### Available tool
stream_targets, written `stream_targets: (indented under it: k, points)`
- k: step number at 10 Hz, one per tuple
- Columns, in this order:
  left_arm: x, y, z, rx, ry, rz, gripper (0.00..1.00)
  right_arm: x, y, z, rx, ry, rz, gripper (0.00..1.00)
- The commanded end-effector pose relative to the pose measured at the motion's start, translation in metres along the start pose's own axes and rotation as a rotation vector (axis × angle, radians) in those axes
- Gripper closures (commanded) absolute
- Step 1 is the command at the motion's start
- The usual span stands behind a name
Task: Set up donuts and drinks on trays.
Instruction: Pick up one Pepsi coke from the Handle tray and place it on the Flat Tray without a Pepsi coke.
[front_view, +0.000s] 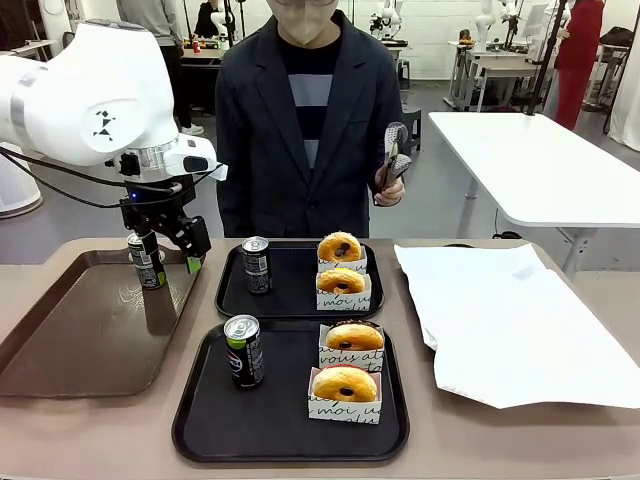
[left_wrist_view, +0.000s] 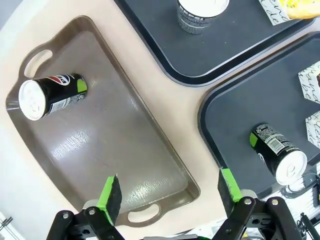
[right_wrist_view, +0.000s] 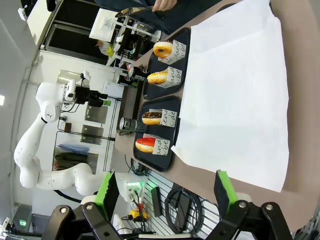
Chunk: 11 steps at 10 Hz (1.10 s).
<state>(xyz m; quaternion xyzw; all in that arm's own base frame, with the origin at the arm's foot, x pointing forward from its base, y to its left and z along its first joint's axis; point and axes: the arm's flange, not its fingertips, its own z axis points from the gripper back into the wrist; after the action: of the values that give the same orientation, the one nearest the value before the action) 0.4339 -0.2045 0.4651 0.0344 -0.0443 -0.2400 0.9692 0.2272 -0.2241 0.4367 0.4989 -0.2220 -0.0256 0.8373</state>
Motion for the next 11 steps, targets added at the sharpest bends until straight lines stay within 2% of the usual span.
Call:
stream_targets:
  k: [1, 3, 5, 6, 7, 9, 11]
  points:
    - [-0.017, 0.021, 0.006, -0.043, -0.002, 0.075, 0.0, 0.002, 0.0, 0.0, 0.024, -0.021, 0.019, 0.0]
    - [-0.053, 0.083, 0.029, -0.211, -0.022, 0.228, 0.0, 0.002, 0.0, 0.0, 0.024, -0.021, 0.019, 0.0]
    - [-0.082, 0.168, 0.046, -0.542, -0.094, 0.394, 0.0, 0.002, 0.0, 0.0, 0.024, -0.021, 0.019, 0.0]
    - [-0.088, 0.201, 0.046, -0.653, -0.089, 0.451, 0.0, 0.002, 0.0, 0.0, 0.024, -0.021, 0.019, 0.0]
    - [-0.095, 0.239, 0.034, -0.823, -0.095, 0.492, 0.0, 0.002, 0.0, 0.0, 0.024, -0.021, 0.019, 0.0]
    - [-0.112, 0.283, 0.004, -1.045, -0.139, 0.436, 0.0, 0.002, 0.0, 0.0, 0.024, -0.021, 0.019, 0.0]
    - [-0.148, 0.295, -0.027, -1.133, -0.333, 0.311, 0.0, 0.002, 0.0, 0.0, 0.024, -0.021, 0.019, 0.0]
